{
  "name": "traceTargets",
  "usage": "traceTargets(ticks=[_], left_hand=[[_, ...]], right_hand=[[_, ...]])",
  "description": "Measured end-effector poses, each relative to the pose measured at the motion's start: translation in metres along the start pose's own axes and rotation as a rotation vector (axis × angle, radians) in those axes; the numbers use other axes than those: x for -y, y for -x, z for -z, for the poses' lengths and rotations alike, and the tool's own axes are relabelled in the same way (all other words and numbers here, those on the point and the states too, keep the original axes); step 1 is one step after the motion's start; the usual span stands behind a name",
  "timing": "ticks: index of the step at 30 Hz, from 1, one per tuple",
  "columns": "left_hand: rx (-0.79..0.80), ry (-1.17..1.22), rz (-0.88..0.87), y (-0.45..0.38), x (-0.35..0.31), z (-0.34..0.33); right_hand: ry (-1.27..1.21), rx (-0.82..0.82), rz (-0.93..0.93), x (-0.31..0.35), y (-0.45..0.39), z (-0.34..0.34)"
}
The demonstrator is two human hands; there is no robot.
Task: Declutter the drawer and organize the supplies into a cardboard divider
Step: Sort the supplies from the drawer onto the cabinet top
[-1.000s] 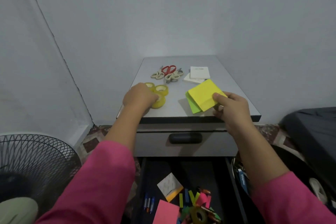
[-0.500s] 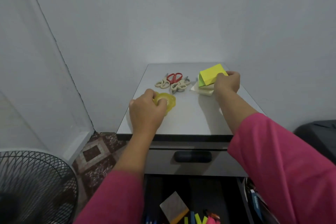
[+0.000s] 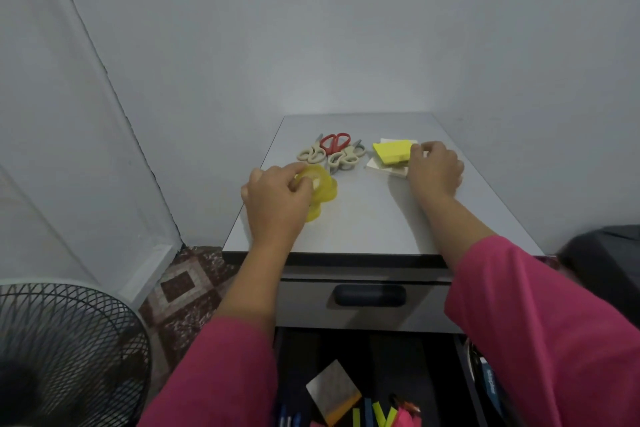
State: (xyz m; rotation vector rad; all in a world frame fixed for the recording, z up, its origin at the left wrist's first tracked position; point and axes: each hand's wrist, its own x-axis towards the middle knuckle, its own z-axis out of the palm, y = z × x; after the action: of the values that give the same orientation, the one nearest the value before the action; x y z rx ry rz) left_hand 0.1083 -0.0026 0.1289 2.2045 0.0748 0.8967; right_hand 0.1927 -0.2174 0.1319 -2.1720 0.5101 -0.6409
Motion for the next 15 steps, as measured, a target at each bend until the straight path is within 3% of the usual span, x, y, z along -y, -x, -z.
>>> traceTargets(ticks=[2,4,6,15], left_hand=[[-0.11,-0.028,0.127,-0.002,0.005,0.002],[-0.223,0.029,0.372,-0.005,0.011,0.005],[-0.229,0.028,0.524,-0.006,0.013,0.007],[0.01,-0.164,0.492,-0.009,0.016,0.003]], right_hand=[[-0.018,0.017,0.013,-0.002,0.006,0.004],[-0.034,0.037,0.018,-0.005,0.012,0.007],[-0.045,0.055,0.022,-0.006,0.017,0.009],[-0.099,0.089,0.056,-0.013,0.029,0.015]])
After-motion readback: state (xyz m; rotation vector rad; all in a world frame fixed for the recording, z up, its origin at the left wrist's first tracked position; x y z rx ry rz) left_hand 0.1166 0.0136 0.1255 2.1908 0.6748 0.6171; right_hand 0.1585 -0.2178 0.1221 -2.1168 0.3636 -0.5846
